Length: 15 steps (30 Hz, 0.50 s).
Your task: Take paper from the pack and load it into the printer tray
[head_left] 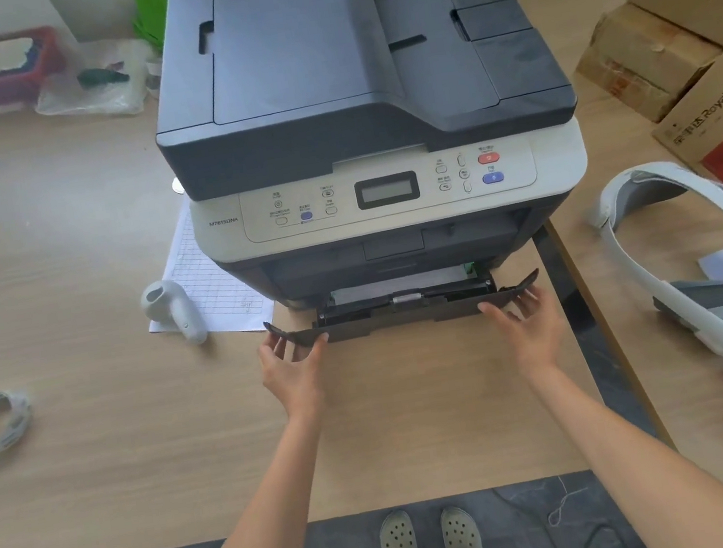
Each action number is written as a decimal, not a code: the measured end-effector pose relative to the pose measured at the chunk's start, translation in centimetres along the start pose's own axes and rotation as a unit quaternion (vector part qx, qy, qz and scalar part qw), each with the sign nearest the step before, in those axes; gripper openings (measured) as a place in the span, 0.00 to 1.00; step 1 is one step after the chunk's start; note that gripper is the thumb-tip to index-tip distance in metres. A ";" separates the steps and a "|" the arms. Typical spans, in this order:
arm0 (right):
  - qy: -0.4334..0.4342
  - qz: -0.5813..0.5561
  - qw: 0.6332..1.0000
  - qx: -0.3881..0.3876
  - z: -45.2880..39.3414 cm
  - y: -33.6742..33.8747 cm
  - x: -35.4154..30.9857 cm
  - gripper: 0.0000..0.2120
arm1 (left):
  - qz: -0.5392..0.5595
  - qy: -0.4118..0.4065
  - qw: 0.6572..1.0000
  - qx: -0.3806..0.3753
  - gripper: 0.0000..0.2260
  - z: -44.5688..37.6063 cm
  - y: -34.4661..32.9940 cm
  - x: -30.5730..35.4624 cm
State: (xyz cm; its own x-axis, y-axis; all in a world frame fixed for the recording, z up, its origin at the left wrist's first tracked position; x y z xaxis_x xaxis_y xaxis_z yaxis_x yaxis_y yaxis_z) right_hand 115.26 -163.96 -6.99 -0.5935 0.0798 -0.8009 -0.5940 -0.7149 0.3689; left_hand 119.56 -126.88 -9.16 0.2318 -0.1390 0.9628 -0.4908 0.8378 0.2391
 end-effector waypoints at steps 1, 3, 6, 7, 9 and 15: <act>-0.002 -0.003 1.000 -0.003 -0.3 -0.4 -0.3 0.32 | 0.002 0.001 1.000 -0.001 0.26 -0.4 -0.3 0.3; 0.001 -0.009 1.000 -0.005 -1.1 -1.1 -1.0 0.31 | 0.002 -0.005 1.000 0.000 0.26 -1.3 -0.9 0.9; 0.009 -0.037 0.999 -0.027 -1.9 -2.4 -2.2 0.28 | -0.002 -0.011 1.000 -0.001 0.25 -2.7 -1.9 1.5; 0.012 -0.043 0.998 -0.035 -2.2 -2.9 -2.6 0.28 | -0.004 -0.011 1.000 0.001 0.26 -3.1 -2.2 1.8; 0.015 -0.036 0.998 -0.044 -2.7 -3.5 -3.0 0.28 | -0.014 -0.007 1.000 0.003 0.26 -3.7 -2.5 1.9; 0.022 0.007 0.998 -0.052 -3.0 -3.6 -3.5 0.29 | -0.026 -0.013 0.999 -0.014 0.26 -3.9 -2.8 2.1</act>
State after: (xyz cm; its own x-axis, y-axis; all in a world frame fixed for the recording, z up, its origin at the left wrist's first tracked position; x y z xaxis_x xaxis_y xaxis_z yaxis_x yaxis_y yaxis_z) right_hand 121.09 -163.72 -6.91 -0.5754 0.0396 -0.8169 -0.5251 -0.7837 0.3319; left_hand 124.76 -127.47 -8.30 0.2346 -0.1960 0.9521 -0.4541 0.8439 0.2856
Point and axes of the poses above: each hand's wrist, its own z-axis away from the middle knuckle, its own y-axis out of the back of the hand, x = y × z, the point moved 9 cm from there along -z, towards the middle knuckle, and after that the axes turned 14 degrees about -y, right-handed, at the moved point
